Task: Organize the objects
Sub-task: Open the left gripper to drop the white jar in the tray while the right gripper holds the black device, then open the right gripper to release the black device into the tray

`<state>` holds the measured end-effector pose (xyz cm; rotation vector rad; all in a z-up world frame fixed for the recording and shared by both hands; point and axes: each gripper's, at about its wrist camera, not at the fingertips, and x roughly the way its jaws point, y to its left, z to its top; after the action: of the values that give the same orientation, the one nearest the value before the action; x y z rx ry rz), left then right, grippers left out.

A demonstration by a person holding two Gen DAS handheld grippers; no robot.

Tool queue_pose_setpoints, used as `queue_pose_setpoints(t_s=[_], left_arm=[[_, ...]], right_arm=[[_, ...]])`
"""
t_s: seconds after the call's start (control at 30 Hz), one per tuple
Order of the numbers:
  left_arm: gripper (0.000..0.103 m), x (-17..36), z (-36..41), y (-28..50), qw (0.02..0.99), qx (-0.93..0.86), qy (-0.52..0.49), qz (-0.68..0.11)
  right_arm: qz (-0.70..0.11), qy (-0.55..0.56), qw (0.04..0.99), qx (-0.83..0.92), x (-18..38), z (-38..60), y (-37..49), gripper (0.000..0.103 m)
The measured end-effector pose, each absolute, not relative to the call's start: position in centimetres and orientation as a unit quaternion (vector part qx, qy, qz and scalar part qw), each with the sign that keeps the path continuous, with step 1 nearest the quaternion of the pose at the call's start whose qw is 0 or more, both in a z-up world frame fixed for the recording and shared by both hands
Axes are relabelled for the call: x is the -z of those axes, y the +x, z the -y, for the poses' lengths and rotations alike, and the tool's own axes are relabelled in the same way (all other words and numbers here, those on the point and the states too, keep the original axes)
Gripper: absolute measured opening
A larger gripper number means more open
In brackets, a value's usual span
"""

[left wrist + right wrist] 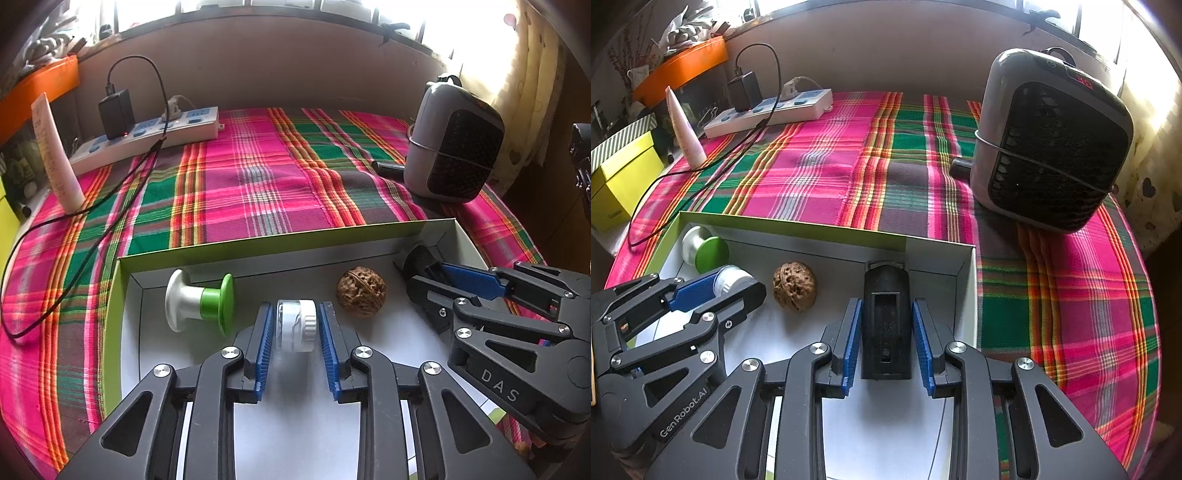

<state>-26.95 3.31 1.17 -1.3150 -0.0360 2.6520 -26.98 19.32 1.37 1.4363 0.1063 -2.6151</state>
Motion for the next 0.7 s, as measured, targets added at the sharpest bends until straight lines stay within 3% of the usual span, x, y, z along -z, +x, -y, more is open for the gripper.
queue_pose_setpoints(t_s=[0.23, 0.43, 0.7], left_arm=[[0.032, -1.3, -3.2, -26.8, 0.089, -0.890, -0.446, 0.017], [0.037, -1.6, -3.2, -26.4, 0.089, -0.891, -0.445, 0.014], [0.038, -2.4, -2.9, -25.3, 0.087, -0.895, -0.438, 0.014]], right_arm=[[-0.038, 0.479, 0.075, 0.874, -1.3, -19.3, -26.7, 0.029], [-0.044, 0.469, 0.069, 0.880, -1.6, -19.2, -26.2, 0.039], [-0.028, 0.464, 0.069, 0.883, -2.0, -19.5, -25.3, 0.039]])
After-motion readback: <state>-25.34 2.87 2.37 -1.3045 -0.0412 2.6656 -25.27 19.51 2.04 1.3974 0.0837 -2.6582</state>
